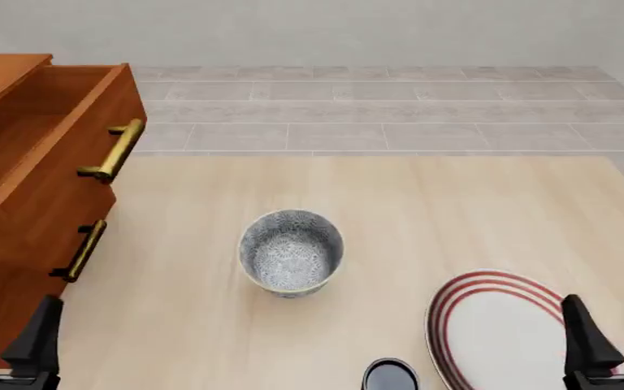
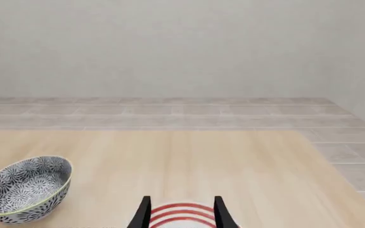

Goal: Put the ketchup in the top drawer of the cabinet.

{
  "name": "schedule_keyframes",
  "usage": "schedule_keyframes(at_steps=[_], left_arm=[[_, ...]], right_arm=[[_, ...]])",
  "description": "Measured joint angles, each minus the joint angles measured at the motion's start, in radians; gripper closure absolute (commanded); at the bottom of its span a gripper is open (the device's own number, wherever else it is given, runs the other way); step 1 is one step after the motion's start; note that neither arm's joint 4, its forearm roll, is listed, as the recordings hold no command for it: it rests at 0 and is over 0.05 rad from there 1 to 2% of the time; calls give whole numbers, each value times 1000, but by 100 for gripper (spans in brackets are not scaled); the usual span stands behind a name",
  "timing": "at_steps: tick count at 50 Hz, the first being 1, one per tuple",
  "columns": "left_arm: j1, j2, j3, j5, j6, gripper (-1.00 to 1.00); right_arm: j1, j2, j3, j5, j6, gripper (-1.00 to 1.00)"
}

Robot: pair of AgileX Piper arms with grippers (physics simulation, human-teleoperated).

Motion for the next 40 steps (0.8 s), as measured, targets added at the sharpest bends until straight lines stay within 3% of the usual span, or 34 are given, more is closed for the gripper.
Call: schedule_keyframes(at_steps=[17,29,40], left_arm=[[-108,-1,-160,144,-7,-100],[-353,0,-279,344,10,-100],[-543,64,-326,388,-12,-100]], right_arm=[[1,16,0,-2,0,-100],[3,18,0,0,8,-100],[12,7,-1,0,18,-100]])
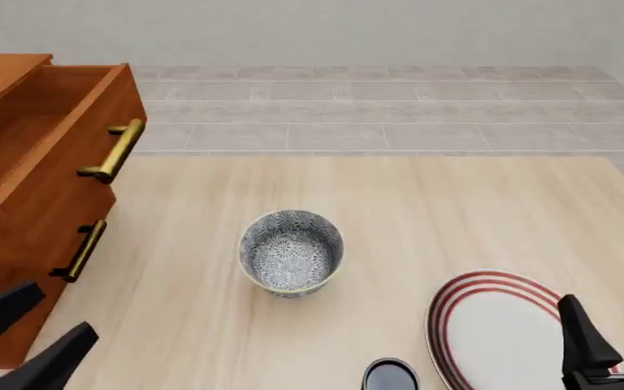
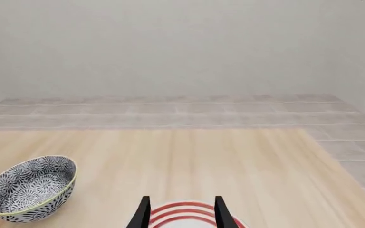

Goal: Put the ketchup in the top drawer of the cabinet.

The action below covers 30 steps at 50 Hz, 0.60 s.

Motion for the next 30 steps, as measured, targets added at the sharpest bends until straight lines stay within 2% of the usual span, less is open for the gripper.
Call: schedule_keyframes(at_steps=[9,21,30], left_arm=[[-127,155,-15,-93,-10,-100],[-262,371,28,-275,-12,-100],[-349,526,56,-405,14,-100]], right_arm=[[13,-7,-6,-5,0,-100],[24,-10,-15,-15,4,-100],[25,-11,-23,-14,3,-100]])
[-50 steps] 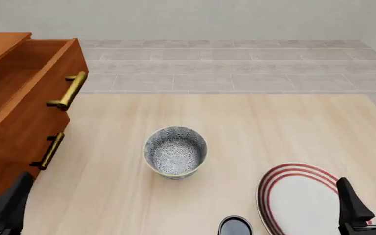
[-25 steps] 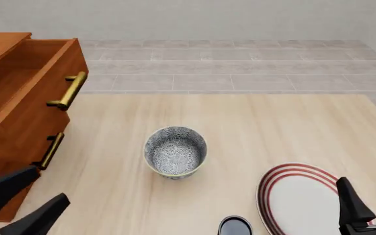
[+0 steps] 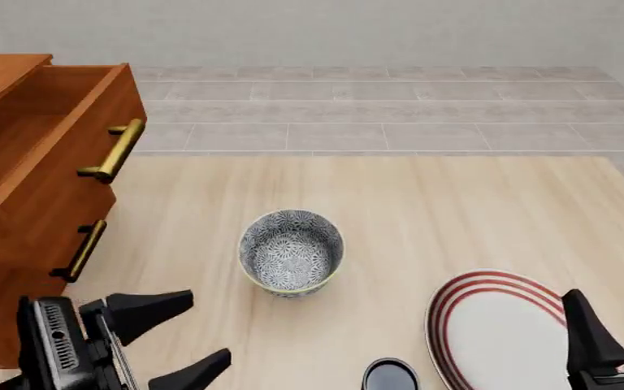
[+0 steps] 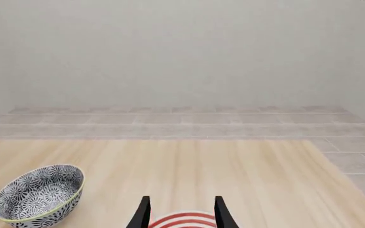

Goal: Put the ketchup in the top drawer of the cabinet.

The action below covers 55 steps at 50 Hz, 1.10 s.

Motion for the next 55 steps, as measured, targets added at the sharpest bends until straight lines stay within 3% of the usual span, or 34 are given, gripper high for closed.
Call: schedule_keyframes(at_steps=[8,26,55], left_arm=[[-85,160,29,-136,5,-100],[-222,397,-2,-290,25,-100],[-240,752,-51,-511,65,-100]], right_arm=[[-3,0,-5,2,4,-100],[-9,-1,-15,8,8,-100],[-39,-1,-64,43,0,-100]])
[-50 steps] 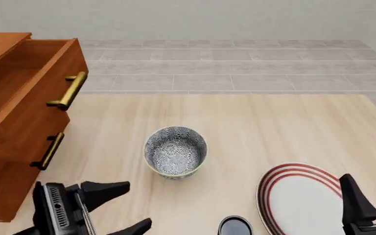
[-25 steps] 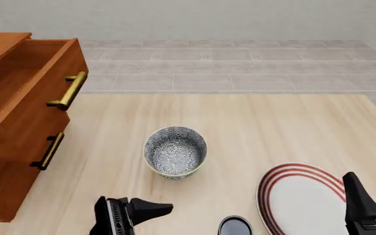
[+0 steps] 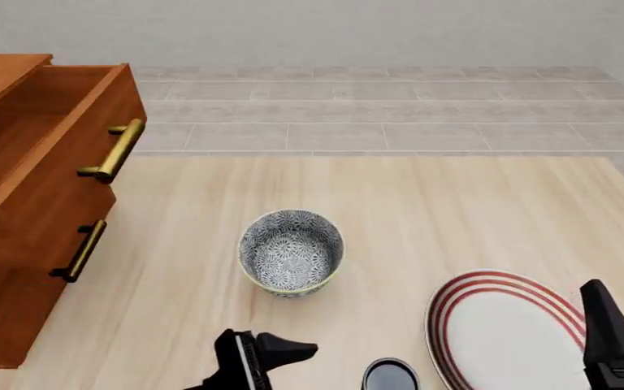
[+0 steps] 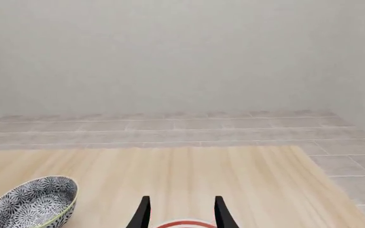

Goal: Put the ketchup in the top drawer of the cabinet.

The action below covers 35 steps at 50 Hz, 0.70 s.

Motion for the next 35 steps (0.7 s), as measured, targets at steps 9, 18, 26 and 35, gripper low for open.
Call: schedule_keyframes(at_steps=[9,18,26,35], left_arm=[[3,60,-27,-28,0,-100],[2,129,-44,-74,7,-100],[-10,180,-65,-97,9,-100],[-26,222,-86,-115,9,-100]], right_arm=[[-3,0,-3,3,0,-100],[-7,0,-9,9,-6,-100],[-12,0,-12,13,-12,-100],[-20,0,-15,18,-14,-100]])
